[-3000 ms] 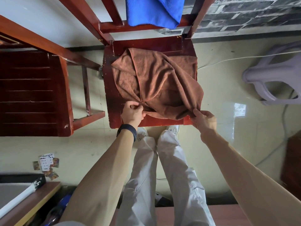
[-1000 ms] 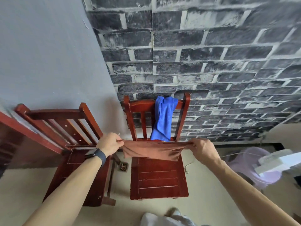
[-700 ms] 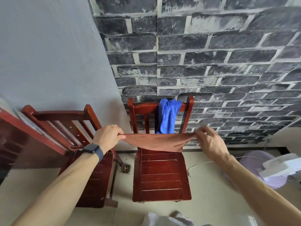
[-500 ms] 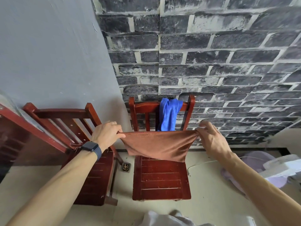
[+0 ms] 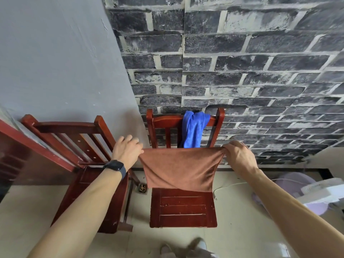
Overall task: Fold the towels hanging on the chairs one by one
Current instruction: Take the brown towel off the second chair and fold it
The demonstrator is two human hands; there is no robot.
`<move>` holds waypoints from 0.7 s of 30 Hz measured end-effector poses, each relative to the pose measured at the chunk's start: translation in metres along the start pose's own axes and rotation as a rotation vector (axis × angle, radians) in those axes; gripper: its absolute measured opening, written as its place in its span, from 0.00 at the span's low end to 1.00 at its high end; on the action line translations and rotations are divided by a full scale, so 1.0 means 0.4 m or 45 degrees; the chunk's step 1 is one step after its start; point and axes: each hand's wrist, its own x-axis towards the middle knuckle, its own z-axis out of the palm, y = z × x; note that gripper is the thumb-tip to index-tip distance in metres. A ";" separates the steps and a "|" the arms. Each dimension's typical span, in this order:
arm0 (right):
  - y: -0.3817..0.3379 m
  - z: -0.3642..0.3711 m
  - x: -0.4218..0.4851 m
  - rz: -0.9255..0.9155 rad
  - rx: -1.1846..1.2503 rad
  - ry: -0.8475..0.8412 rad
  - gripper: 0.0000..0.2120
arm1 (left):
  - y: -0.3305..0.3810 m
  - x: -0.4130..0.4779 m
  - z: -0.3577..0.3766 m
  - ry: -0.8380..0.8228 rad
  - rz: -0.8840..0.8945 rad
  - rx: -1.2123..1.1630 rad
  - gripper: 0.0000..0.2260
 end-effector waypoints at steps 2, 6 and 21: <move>0.015 0.018 0.011 0.039 0.031 0.103 0.09 | 0.005 0.015 0.021 0.059 -0.052 -0.100 0.11; 0.044 0.094 -0.014 0.072 0.078 0.201 0.10 | 0.044 0.009 0.110 0.200 0.201 -0.034 0.08; 0.152 0.729 -0.592 0.557 0.116 -0.635 0.08 | 0.484 -0.368 0.725 -0.558 0.216 -0.401 0.16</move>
